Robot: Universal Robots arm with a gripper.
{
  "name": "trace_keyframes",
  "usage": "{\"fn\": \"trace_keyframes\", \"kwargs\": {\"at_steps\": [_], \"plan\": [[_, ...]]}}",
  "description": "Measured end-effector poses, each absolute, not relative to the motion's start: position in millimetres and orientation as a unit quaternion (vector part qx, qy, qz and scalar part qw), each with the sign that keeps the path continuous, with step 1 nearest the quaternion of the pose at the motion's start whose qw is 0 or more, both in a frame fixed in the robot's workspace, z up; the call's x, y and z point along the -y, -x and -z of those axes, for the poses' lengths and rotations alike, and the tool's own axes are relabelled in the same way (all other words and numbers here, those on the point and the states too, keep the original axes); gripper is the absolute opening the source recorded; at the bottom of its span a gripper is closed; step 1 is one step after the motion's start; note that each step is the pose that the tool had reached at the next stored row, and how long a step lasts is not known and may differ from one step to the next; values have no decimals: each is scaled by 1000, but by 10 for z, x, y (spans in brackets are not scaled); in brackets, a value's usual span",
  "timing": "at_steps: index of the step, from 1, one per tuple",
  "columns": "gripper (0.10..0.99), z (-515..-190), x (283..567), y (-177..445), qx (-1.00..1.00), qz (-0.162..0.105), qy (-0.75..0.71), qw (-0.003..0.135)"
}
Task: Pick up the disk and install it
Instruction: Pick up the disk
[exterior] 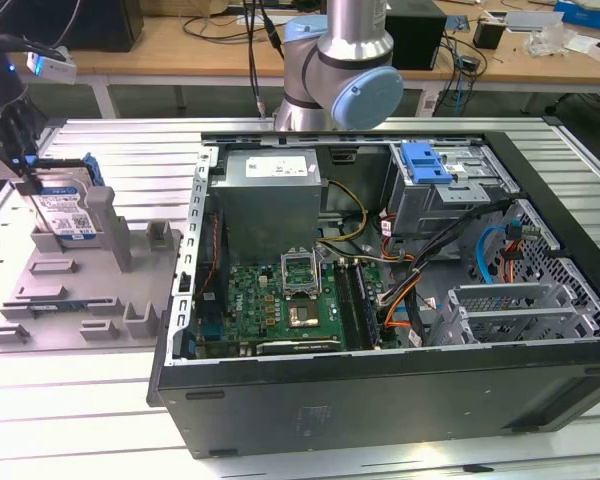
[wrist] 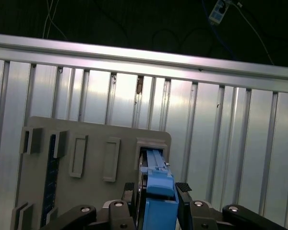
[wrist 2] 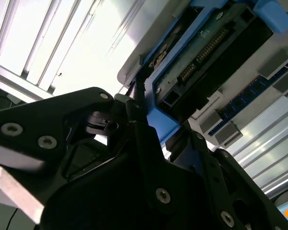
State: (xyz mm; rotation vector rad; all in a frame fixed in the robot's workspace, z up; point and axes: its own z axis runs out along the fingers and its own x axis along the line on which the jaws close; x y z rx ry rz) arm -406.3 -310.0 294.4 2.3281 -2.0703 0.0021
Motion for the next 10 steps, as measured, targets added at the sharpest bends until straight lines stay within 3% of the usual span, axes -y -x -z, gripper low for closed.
{"fn": "trace_keyframes", "kwargs": {"at_steps": [10], "plan": [[376, -2939, 3100, 4063, 664, -1, -747, 13]]}}
